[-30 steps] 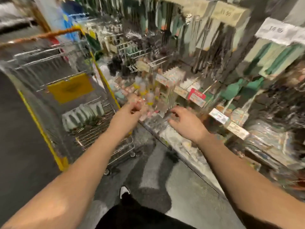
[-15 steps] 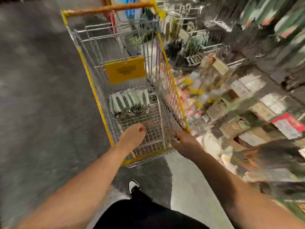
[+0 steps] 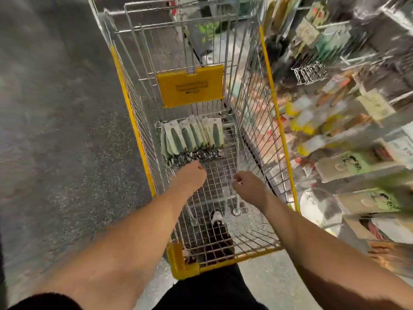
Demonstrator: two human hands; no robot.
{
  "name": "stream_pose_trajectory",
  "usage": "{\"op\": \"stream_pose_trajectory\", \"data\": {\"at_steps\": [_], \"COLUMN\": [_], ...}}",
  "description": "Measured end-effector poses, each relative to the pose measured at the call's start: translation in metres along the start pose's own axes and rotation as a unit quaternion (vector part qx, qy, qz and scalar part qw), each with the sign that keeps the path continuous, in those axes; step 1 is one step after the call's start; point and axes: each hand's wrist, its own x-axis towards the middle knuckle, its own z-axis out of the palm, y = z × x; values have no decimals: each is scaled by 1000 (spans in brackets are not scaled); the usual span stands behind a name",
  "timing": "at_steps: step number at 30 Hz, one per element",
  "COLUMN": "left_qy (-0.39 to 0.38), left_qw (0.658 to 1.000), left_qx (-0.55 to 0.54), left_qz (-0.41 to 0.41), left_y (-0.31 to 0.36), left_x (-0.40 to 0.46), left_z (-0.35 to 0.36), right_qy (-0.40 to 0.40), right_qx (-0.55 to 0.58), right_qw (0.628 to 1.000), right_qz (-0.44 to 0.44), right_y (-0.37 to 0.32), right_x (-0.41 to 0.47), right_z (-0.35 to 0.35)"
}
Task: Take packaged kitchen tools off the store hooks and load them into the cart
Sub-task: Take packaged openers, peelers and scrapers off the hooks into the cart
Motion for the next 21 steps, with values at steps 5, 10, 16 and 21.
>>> {"op": "stream_pose_trajectory", "data": {"at_steps": [5,10,16,21], "left_qy": [12,-4,6,16], "left_qw": [998,993,991,986], "left_qx": [-22,-25,-18,-82], "left_qz": [-49,-118,-135,-146], "left_y": [-3,-5,-8,-18], "left_x": [73,141,214,249], "left_z": [3,5,17,26], "right_qy": [-13,-49,-38,-27], "right_qx": [-17,-16,29,58], "right_qw": [1000,997,996,996], "right_qz": [18,51,77,69], "right_y": [1,3,-3,-10], "right_x": [95,186,274,327], "right_z": [10,18,26,42]}}
